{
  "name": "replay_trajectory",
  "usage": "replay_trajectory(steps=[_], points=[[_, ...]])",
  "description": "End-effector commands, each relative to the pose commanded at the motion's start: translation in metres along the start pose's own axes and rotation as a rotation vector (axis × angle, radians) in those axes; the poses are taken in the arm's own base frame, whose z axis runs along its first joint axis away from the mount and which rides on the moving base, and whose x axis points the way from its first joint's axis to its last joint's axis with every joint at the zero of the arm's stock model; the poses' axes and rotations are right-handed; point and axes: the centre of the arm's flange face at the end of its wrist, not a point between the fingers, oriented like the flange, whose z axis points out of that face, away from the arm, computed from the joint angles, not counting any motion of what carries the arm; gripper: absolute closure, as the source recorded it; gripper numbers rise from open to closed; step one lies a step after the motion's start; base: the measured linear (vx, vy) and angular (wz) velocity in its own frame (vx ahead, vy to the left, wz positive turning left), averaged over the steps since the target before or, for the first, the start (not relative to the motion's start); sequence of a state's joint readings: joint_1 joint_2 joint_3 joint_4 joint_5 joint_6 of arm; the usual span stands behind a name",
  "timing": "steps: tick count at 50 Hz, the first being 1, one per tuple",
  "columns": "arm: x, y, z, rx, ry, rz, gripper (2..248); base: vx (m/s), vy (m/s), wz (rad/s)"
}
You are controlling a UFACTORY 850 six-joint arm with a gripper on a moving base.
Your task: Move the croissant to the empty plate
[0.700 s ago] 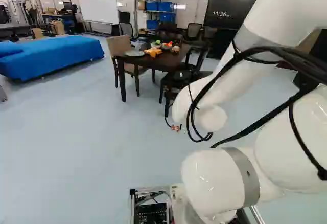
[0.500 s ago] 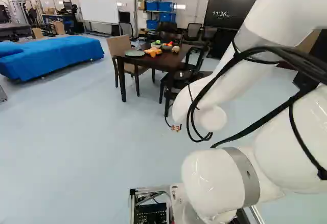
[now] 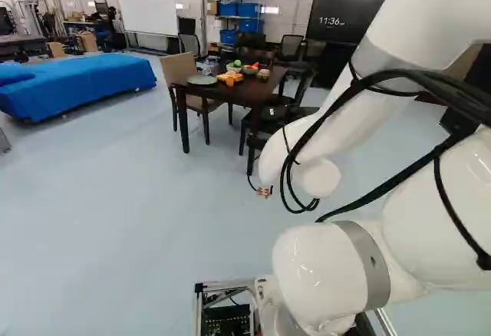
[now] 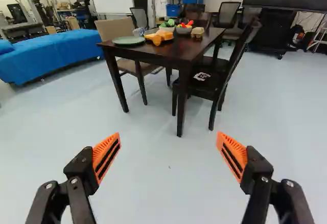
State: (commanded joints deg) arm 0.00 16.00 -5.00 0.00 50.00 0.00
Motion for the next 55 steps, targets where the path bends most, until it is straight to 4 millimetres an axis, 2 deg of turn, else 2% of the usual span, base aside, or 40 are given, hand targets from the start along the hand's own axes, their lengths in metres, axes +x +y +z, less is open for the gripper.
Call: replay_trajectory(steps=[26,55], points=[[0.0000,0.0000,0.0000,0.000,0.000,0.000,3,0.011,0.003,0.004],[0.0000,0.0000,0.0000,0.000,0.000,0.000,3,0.091,0.003,-0.002]])
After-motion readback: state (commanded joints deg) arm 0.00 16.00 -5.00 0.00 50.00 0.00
